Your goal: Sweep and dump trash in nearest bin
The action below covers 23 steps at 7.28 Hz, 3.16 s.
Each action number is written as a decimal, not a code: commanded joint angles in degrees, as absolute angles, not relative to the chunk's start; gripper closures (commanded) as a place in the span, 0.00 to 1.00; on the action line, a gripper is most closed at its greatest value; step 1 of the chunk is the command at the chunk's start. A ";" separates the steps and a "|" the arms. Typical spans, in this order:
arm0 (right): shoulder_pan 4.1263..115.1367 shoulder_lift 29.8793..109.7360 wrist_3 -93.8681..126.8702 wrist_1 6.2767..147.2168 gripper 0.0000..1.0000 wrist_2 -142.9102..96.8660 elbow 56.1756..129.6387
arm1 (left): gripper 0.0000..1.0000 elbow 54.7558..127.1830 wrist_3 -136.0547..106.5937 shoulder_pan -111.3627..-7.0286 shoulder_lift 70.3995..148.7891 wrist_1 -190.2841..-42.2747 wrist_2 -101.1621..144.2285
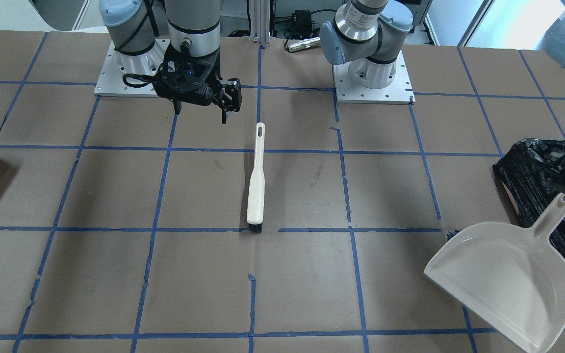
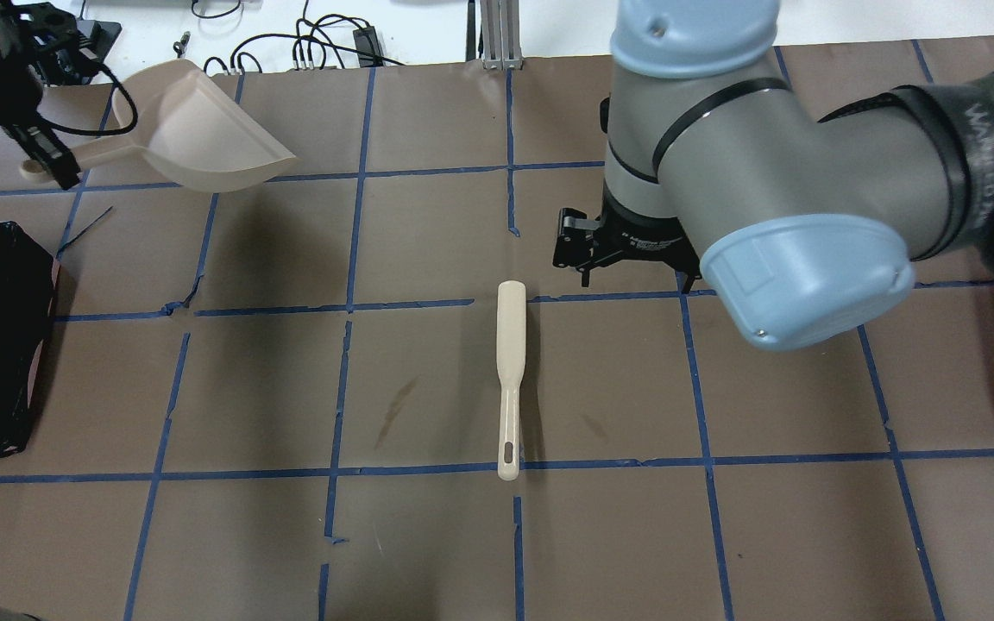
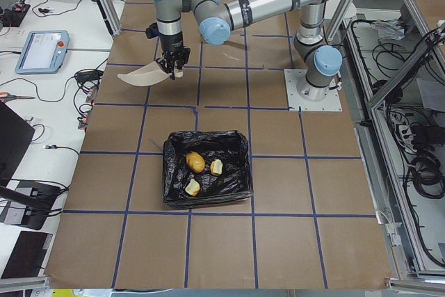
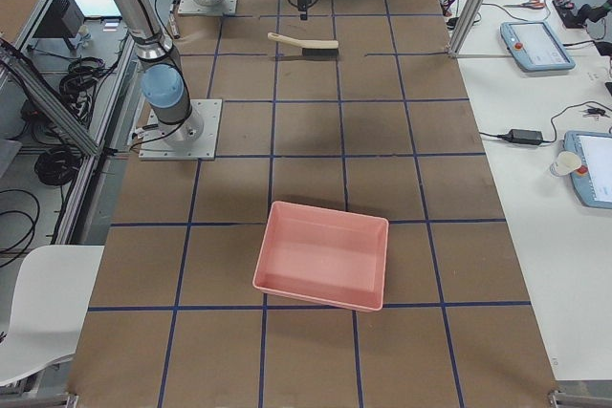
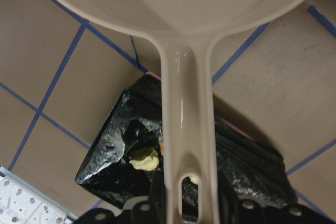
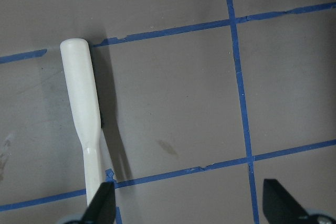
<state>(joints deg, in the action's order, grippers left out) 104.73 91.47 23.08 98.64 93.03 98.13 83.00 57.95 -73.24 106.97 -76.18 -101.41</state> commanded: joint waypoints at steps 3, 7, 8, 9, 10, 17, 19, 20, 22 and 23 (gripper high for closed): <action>98.01 92.02 15.66 98.44 0.00 91.32 96.33 | 1.00 83.75 38.18 -85.84 109.25 -76.46 -94.67; 94.76 92.55 12.40 96.78 0.00 90.53 95.19 | 1.00 87.53 19.29 -97.01 110.21 -74.45 -89.21; 93.18 92.64 10.13 94.24 0.00 90.44 93.88 | 1.00 88.50 14.11 -100.42 111.87 -71.31 -87.90; 92.73 92.64 9.85 93.35 0.00 90.44 93.26 | 1.00 89.03 10.06 -102.98 114.06 -66.93 -87.54; 92.72 92.72 9.84 93.25 0.00 90.53 93.25 | 0.99 88.95 3.15 -104.57 115.82 -63.93 -88.24; 92.72 93.60 9.84 92.11 0.00 90.62 93.25 | 0.98 87.54 -8.59 -112.50 118.65 -62.93 -91.23; 92.72 93.60 9.84 92.11 0.00 90.70 93.34 | 0.97 87.54 -9.67 -112.59 118.83 -62.84 -91.41; 92.72 93.60 9.84 92.02 0.00 90.62 93.34 | 0.97 87.80 -10.71 -112.59 118.83 -62.93 -91.32; 92.72 93.60 9.84 92.02 0.00 90.70 93.34 | 0.96 87.45 -11.87 -112.59 119.53 -62.84 -91.23; 92.72 93.60 9.84 92.02 0.00 90.62 93.34 | 0.96 87.45 -11.87 -112.59 119.53 -62.93 -91.23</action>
<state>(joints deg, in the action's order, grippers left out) 92.73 93.60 9.84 92.02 90.66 93.34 87.51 -11.67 -112.59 119.42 -62.89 -91.24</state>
